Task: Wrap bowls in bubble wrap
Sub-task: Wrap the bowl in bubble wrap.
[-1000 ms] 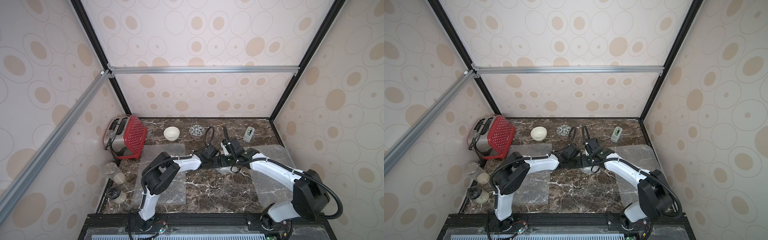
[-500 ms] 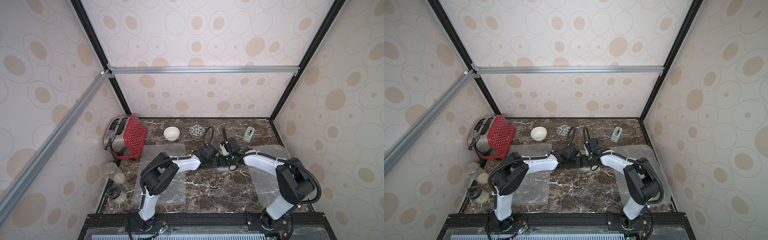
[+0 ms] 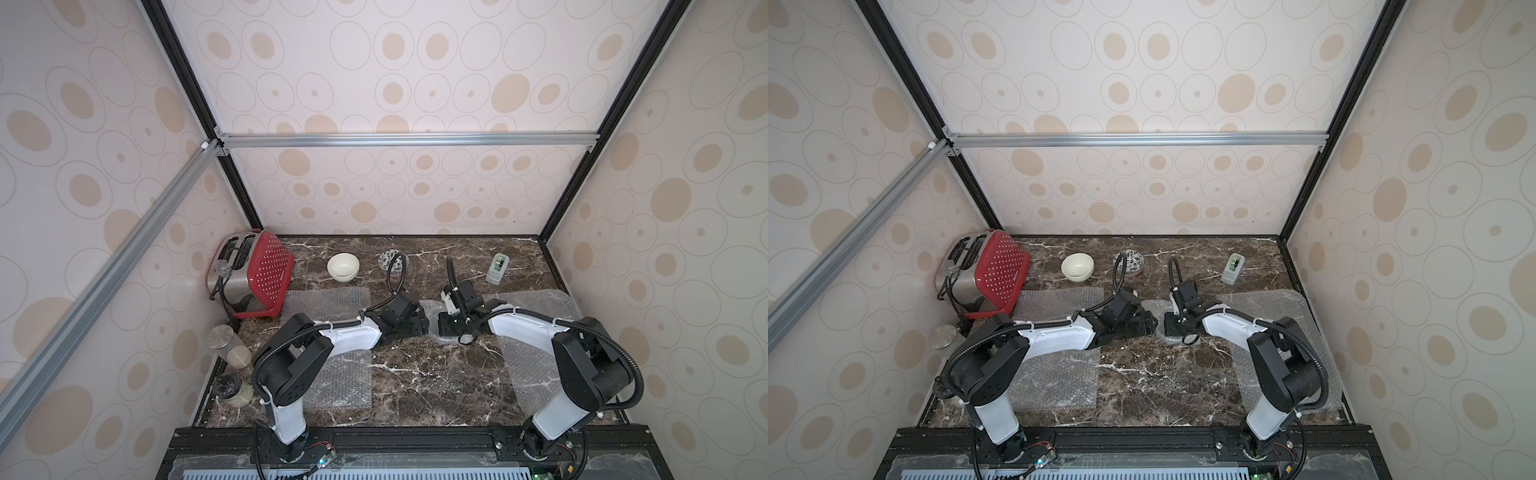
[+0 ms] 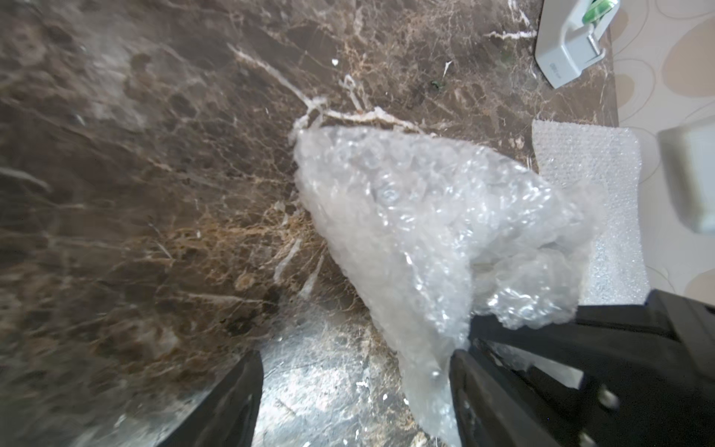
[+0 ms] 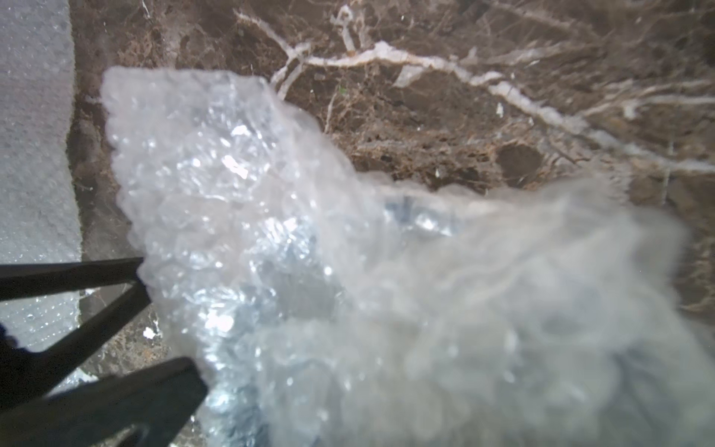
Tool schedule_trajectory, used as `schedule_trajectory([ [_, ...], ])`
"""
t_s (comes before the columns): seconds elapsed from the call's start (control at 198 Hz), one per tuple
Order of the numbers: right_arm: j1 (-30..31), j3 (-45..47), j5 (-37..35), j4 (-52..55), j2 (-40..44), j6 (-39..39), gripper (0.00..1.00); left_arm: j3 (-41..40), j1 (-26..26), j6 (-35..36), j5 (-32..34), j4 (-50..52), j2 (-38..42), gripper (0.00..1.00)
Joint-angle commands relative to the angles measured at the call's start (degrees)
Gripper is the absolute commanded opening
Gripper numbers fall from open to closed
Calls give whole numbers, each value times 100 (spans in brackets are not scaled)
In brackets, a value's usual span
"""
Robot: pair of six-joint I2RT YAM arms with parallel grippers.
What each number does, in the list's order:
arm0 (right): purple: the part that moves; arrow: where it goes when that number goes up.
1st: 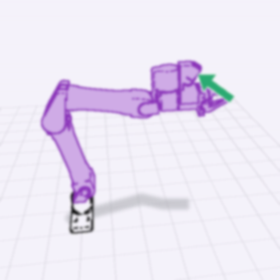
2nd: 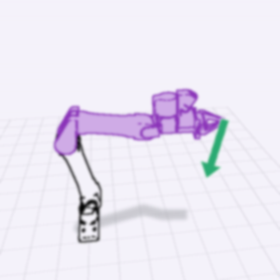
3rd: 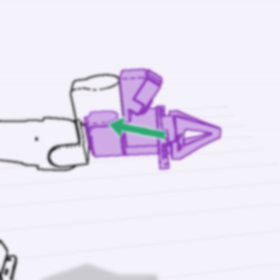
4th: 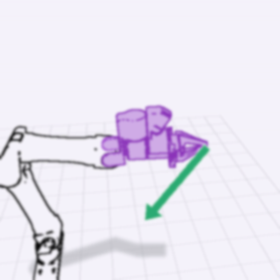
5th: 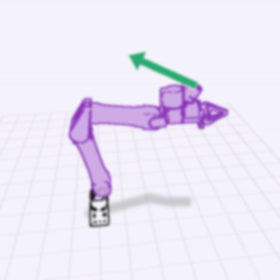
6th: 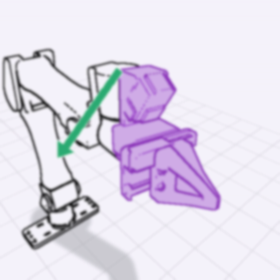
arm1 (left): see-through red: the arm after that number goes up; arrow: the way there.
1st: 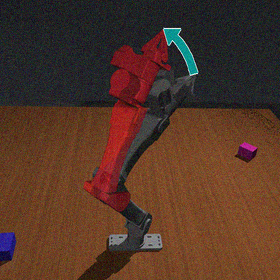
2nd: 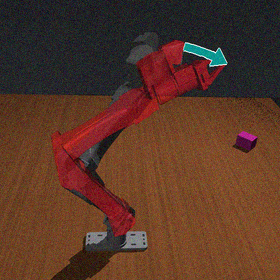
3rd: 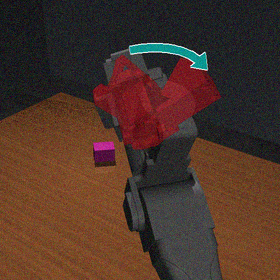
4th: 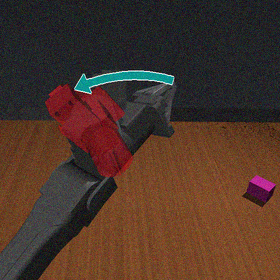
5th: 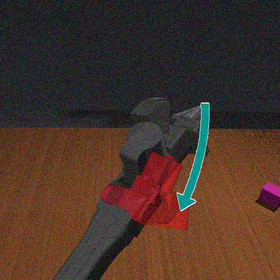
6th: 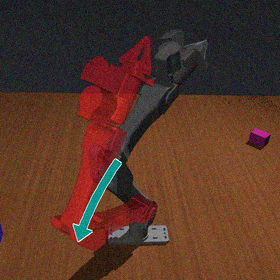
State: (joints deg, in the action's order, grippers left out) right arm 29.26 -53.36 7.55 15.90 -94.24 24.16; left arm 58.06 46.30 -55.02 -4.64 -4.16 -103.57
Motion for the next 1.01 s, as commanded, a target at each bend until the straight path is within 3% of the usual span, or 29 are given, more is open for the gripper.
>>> schedule_trajectory([
  [0.0, 11, 149, 126, 449, -308, 104, 0, 241, 81, -278, -204, -494, -346, 76],
  [0.187, 12, 245, 168, 458, -152, 165, 0, 573, 156, -388, -514, -665, -867, 78],
  [0.369, 7, 352, 340, 315, -22, 279, 2, 807, 195, -318, -590, -401, -1202, 73],
  [0.45, 9, 368, 392, 321, 129, 325, 9, 764, 195, -288, -589, -322, -1279, 68],
  [0.582, -33, 293, 414, 569, 558, 348, 34, 590, 195, -237, -494, -193, -1280, 67],
  [0.693, -61, 80, 291, 970, 969, 276, 46, 531, 195, -166, -414, -113, -1232, 66],
  [1.007, -402, -315, 80, 1559, 1492, 35, 50, 671, 213, -24, -397, 38, -1219, 66],
])
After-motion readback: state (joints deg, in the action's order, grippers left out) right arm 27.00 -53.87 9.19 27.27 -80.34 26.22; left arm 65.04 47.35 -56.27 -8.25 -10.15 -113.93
